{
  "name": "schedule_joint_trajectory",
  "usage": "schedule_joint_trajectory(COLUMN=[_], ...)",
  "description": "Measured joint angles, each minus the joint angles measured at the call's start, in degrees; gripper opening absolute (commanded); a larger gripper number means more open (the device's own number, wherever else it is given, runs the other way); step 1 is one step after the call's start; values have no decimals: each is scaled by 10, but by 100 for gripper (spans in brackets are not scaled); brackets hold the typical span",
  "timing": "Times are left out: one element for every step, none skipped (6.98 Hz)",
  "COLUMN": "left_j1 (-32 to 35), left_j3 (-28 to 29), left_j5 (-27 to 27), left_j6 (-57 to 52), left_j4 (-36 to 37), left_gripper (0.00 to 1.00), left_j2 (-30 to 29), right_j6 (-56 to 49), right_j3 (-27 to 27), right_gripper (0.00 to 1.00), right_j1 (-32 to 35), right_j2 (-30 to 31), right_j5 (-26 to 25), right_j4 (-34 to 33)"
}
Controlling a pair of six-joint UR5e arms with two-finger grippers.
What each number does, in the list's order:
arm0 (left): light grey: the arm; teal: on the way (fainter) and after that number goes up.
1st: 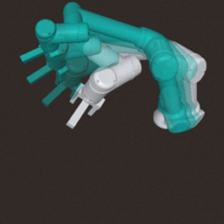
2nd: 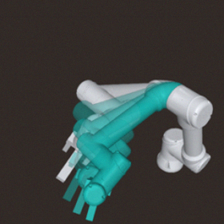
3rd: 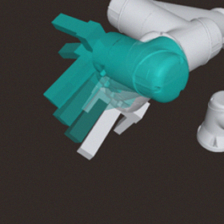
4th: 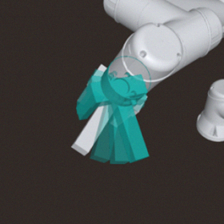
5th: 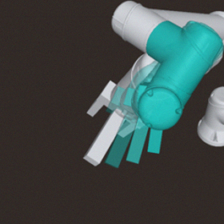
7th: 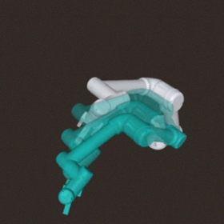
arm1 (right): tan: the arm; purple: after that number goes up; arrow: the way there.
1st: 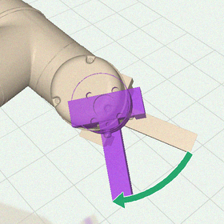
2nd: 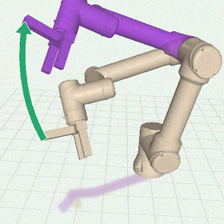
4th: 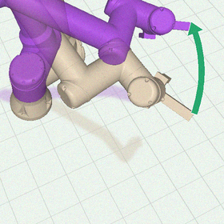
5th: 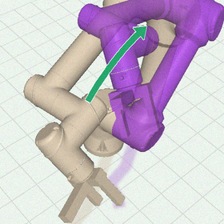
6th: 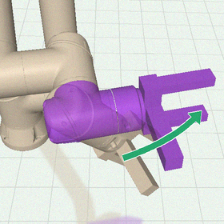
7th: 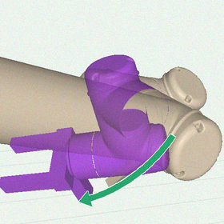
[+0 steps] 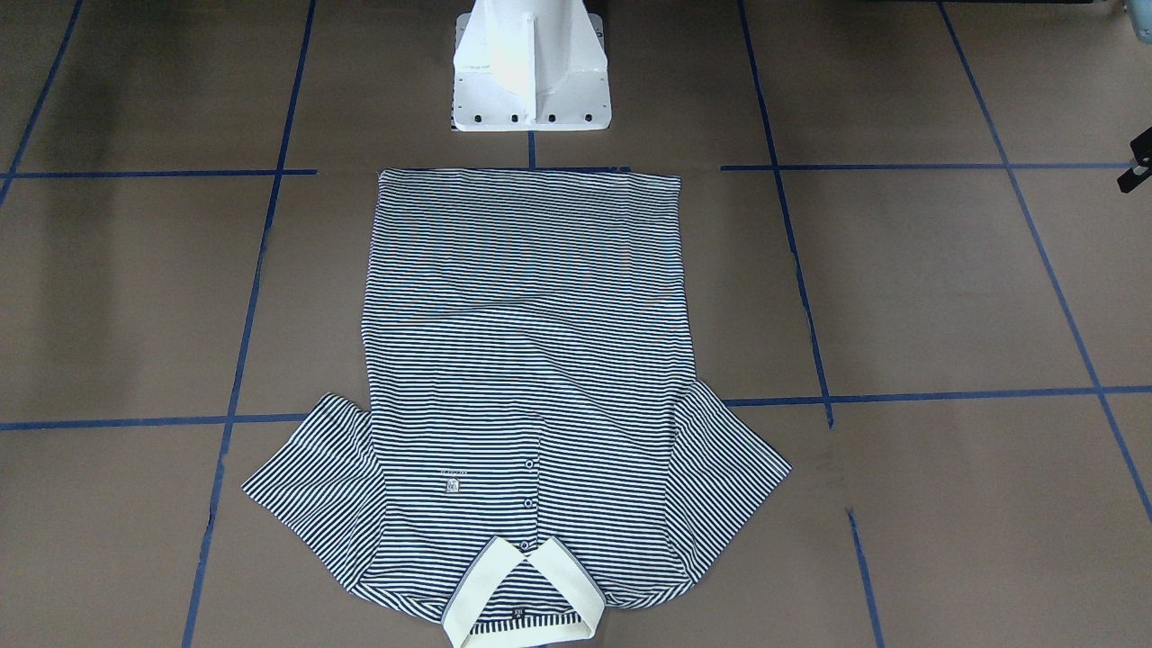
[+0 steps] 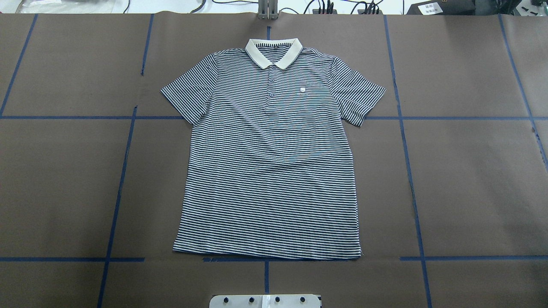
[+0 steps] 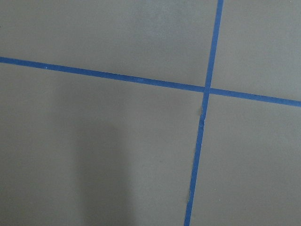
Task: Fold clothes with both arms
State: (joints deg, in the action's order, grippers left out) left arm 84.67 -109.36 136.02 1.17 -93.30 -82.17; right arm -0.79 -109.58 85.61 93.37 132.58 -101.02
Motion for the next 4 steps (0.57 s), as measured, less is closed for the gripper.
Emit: schedule_joint_trajectory(left_j1=[-1,-3,-6,-8], left_j3=[-1,-5,-1,19], left_j5=[-13,-26,-33,-34], left_j6=[-1,-2,-1,1], left_j4=[2,4,7,13], left_gripper=[100,100,100,100], left_j2=[1,3,2,-4], right_j6=[0,1,1,1], right_j3=[2,5,6,7], right_gripper=[100,100,100,100], right_j1=[0,-1,-1,-1], right_j2=[0,0,0,0], right_j5=[0,0,0,0], right_j4=[0,0,0,0])
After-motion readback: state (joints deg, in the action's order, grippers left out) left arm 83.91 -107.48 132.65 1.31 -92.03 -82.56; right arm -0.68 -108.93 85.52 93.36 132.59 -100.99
